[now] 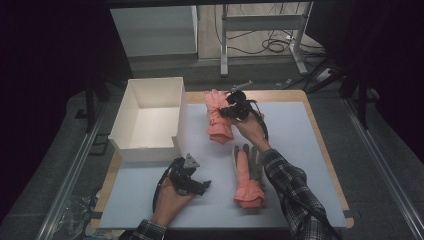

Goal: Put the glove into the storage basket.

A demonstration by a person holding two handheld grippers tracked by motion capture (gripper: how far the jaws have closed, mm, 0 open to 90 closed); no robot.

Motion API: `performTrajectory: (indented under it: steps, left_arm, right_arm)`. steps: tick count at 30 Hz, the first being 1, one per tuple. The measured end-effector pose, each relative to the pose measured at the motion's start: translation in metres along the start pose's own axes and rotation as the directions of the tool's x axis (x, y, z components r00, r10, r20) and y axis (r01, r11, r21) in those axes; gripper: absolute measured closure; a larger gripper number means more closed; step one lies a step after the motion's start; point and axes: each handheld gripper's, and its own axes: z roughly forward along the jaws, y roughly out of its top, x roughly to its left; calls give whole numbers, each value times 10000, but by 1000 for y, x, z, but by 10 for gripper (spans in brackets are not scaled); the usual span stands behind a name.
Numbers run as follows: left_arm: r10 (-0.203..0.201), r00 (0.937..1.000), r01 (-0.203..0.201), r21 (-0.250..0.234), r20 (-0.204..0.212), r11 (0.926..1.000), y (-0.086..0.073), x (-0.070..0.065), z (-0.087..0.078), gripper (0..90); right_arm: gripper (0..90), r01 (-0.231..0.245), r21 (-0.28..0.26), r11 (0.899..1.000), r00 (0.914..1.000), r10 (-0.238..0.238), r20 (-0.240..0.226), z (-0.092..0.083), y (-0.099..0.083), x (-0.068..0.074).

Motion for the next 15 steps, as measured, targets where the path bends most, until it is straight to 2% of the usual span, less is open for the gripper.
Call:
performTrajectory:
  steps: [4, 7, 12, 15]
  left_arm:
    - [-2, 10000, 2, -12, 3, 10000, 0, 0, 0, 0]
    - [2, 10000, -2, -8, 2, 10000, 0, 0, 0, 0]
    - [3, 10000, -3, -8, 0, 10000, 0, 0, 0, 0]
    - [38, 10000, -38, -8, -18, 10000, 0, 0, 0, 0]
  right_arm:
    - [871, 43, -124, 9999, 10000, -43, -22, -11, 0, 4]
    - [871, 16, -257, 9997, 9999, -19, -123, -28, -2, 9]
    - [871, 101, -239, 9997, 9998, -106, -186, -43, -7, 13]
    - [871, -94, -282, 9996, 9995, 86, -305, -57, -14, 15]
